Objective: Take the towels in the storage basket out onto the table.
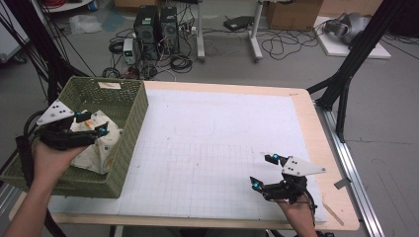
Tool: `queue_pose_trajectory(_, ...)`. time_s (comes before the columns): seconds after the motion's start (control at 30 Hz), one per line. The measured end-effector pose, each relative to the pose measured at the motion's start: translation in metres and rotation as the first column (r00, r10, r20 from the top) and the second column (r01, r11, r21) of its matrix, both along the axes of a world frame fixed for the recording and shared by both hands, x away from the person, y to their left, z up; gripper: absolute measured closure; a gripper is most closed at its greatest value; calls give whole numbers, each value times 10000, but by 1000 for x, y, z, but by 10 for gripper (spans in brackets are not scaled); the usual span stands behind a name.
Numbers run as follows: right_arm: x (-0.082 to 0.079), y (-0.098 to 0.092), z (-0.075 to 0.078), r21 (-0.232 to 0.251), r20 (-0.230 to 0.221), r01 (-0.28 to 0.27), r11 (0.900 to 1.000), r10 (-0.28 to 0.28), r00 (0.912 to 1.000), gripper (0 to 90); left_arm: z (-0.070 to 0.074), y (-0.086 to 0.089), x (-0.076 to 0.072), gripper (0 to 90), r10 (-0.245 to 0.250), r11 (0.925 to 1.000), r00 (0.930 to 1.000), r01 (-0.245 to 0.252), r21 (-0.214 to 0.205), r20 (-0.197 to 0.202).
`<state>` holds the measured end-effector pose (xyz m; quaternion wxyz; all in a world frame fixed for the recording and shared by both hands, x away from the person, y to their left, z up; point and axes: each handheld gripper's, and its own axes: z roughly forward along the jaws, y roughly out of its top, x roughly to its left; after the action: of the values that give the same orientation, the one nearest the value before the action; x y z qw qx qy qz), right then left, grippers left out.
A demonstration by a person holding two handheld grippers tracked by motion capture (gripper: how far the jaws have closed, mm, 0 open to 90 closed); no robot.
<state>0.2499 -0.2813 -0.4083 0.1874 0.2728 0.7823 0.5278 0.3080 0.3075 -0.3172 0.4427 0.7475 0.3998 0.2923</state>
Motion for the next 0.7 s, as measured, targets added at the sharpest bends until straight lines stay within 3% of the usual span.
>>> queue_pose_trajectory(0.17, 0, 0, 0, 4, 9, -5, 10000, 5, 10000, 103, -7, 7, 5, 315, 171, 9996, 9996, -166, 237, -224)
queue_pose_trajectory(0.27, 0, 0, 0, 20, -29, -21, 10000, 21, 10000, 104, -11, 10, 9, 318, 247, 9974, 9984, -212, 683, -514)
queue_pose_trajectory(0.43, 0, 1, -1, 38, -54, -20, 10000, 20, 10000, 104, -17, 14, 16, 316, 433, 9936, 9958, -345, 1075, -810)
queue_pose_trajectory(0.7, 0, 1, 0, 37, -78, -7, 10000, 7, 10000, 104, -28, 18, 26, 310, 828, 9899, 9892, -677, 1242, -1208)
